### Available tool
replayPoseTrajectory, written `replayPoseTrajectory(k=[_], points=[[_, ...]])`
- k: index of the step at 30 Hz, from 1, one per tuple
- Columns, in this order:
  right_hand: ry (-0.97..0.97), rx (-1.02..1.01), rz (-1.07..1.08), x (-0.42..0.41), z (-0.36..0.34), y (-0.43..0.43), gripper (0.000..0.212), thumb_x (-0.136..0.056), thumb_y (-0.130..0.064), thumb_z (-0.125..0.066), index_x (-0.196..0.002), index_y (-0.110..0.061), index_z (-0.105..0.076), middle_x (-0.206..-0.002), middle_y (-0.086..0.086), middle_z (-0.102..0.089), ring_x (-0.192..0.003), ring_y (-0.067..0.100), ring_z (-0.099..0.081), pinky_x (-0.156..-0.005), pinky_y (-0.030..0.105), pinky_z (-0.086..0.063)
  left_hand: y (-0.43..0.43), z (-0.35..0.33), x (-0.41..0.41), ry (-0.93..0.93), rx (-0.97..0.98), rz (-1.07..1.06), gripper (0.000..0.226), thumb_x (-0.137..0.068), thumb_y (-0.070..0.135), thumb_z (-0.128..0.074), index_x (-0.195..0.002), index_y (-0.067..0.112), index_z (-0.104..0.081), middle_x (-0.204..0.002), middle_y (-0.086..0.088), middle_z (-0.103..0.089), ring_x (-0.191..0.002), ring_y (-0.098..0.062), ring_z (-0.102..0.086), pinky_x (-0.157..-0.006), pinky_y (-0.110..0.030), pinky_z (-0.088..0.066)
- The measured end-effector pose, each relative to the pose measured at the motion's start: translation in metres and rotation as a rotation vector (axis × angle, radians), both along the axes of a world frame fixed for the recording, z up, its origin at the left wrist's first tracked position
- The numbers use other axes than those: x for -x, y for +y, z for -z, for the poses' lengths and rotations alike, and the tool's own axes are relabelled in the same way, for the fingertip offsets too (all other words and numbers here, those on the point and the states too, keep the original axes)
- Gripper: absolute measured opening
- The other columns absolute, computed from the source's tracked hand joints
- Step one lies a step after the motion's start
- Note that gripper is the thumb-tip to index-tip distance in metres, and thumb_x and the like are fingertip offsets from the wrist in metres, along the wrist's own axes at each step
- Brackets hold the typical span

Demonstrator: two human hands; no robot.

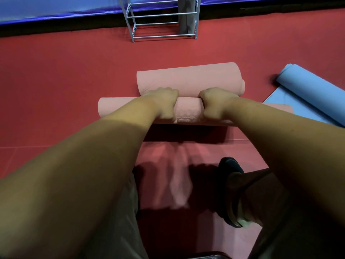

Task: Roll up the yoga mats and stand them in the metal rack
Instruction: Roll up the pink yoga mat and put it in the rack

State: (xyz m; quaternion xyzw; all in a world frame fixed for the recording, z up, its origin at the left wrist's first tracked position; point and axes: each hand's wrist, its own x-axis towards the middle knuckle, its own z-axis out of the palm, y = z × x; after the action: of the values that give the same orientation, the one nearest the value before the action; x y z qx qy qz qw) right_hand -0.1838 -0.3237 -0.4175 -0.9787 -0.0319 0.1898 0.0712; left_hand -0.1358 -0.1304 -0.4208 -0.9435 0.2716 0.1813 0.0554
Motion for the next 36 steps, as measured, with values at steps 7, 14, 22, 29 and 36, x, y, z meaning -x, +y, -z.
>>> replayPoseTrajectory(k=[7, 14, 22, 29, 36], points=[[-0.022, 0.025, -0.055, 0.0021, 0.0042, 0.0019, 0.063, -0.079, -0.044, -0.08, -0.131, -0.017, -0.057, -0.129, 0.012, -0.059, -0.114, 0.037, -0.062, -0.094, 0.042, -0.054, -0.0011, -0.0009, -0.0048, 0.031, 0.059, -0.04, 0.068, -0.076, 0.036, -0.095, -0.126, 0.01, -0.057, -0.128, -0.015, -0.062, -0.114, -0.039, -0.064, -0.091, -0.042, -0.054], [0.033, 0.01, -0.012, -0.002, 0.0027, 0.0019, 0.057, -0.058, -0.05, -0.081, -0.104, -0.025, -0.061, -0.103, 0.004, -0.069, -0.091, 0.032, -0.067, -0.084, 0.044, -0.062, 0.0016, 0.0034, -0.0052, 0.062, 0.056, -0.057, 0.064, -0.078, 0.041, -0.091, -0.122, 0.014, -0.054, -0.125, -0.013, -0.064, -0.106, -0.036, -0.063, -0.09, -0.044, -0.056], [0.047, -0.01, -0.024, -0.0056, 0.0042, 0.0041, 0.068, -0.061, -0.055, -0.088, -0.116, -0.024, -0.064, -0.11, 0.005, -0.069, -0.096, 0.032, -0.066, -0.088, 0.044, -0.06, 0.0014, 0.0001, -0.0022, 0.027, 0.005, -0.019, 0.078, -0.072, 0.044, -0.096, -0.13, 0.012, -0.055, -0.132, -0.013, -0.057, -0.118, -0.04, -0.063, -0.098, -0.053, -0.056], [0.032, 0.045, -0.051, 0.0002, 0.0064, 0.0078, 0.067, -0.068, -0.047, -0.084, -0.124, -0.021, -0.057, -0.122, 0.006, -0.059, -0.105, 0.035, -0.064, -0.091, 0.042, -0.056, 0.0015, 0.0035, -0.0072, 0.097, 0.048, -0.06, 0.063, -0.079, 0.038, -0.091, -0.123, 0.013, -0.055, -0.121, -0.013, -0.064, -0.1, -0.035, -0.061, -0.087, -0.041, -0.055], [0.077, 0.017, -0.043, -0.0053, 0.006, 0.0058, 0.062, -0.065, -0.052, -0.088, -0.115, -0.024, -0.066, -0.105, 0.004, -0.071, -0.093, 0.031, -0.067, -0.085, 0.043, -0.061, 0.0024, 0.0043, -0.0028, 0.05, -0.047, -0.011, 0.089, -0.069, 0.049, -0.097, -0.137, 0.013, -0.051, -0.136, -0.012, -0.051, -0.123, -0.039, -0.059, -0.101, -0.054, -0.053]])
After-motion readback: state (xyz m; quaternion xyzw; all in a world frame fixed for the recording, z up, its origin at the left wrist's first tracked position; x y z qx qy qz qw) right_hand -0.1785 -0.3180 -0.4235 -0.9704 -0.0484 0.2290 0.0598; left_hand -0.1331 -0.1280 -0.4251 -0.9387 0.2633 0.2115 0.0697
